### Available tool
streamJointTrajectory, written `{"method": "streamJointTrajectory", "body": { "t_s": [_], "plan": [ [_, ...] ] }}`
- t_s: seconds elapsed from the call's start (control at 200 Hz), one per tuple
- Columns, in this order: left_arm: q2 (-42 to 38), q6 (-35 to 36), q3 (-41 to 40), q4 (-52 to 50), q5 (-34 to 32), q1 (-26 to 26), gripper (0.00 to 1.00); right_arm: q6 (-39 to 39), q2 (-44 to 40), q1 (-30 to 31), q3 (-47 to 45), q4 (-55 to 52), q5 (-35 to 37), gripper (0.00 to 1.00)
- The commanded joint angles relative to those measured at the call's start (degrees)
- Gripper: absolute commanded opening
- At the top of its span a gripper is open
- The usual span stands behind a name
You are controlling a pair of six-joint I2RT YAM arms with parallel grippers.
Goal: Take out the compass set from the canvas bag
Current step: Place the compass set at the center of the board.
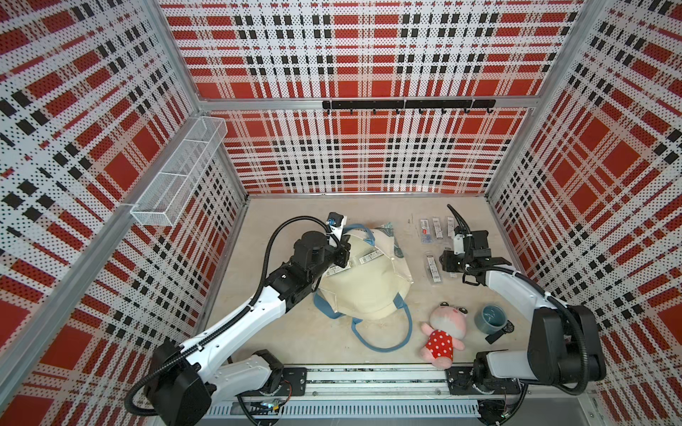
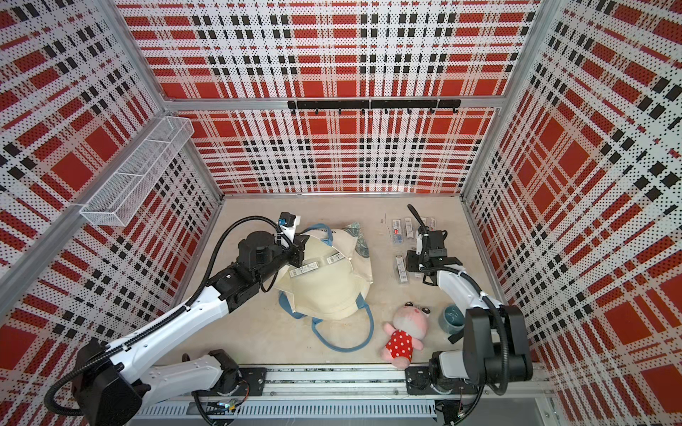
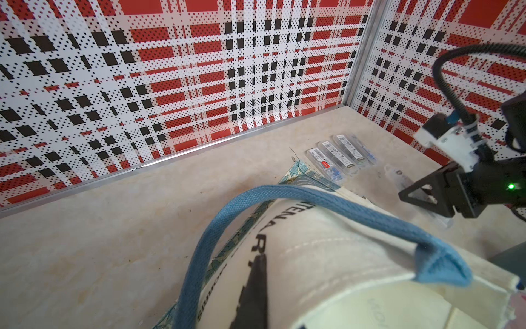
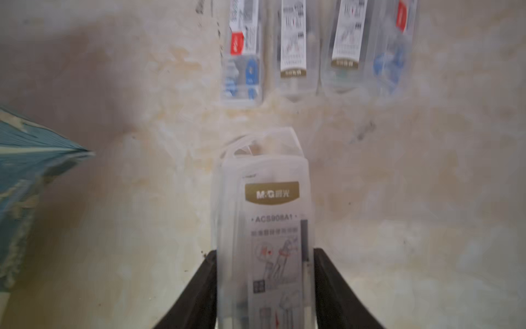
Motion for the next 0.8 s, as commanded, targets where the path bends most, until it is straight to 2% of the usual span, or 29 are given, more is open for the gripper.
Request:
{"method": "streamJointTrajectory", "body": {
  "t_s": [0.0,0.135,0.396,0.596,0.792],
  "plan": [
    [-0.82,-1.18,-0.70,4.07,0.86,0.66,0.00,1.18,1.02,-1.38,-1.35,7.00,1.32,0.28],
    [-0.61,-1.37,-0.14,3.98,2.18,0.87,0.00,-1.45,3.79,-1.59,-2.41,11.46,2.36,0.31],
    [-1.26,-1.90,-0.35,3.98,3.04,0.84,0.00,-3.15,12.49,-1.67,1.14,11.86,1.11,0.42],
    [-1.28,-1.90,-0.40,3.99,2.66,0.39,0.00,-3.25,13.33,-1.64,1.67,12.56,2.05,0.52],
    [-1.00,-1.90,-0.23,3.98,2.68,0.21,0.00,-3.16,13.02,-1.68,2.19,12.87,2.41,0.58]
  ]
}}
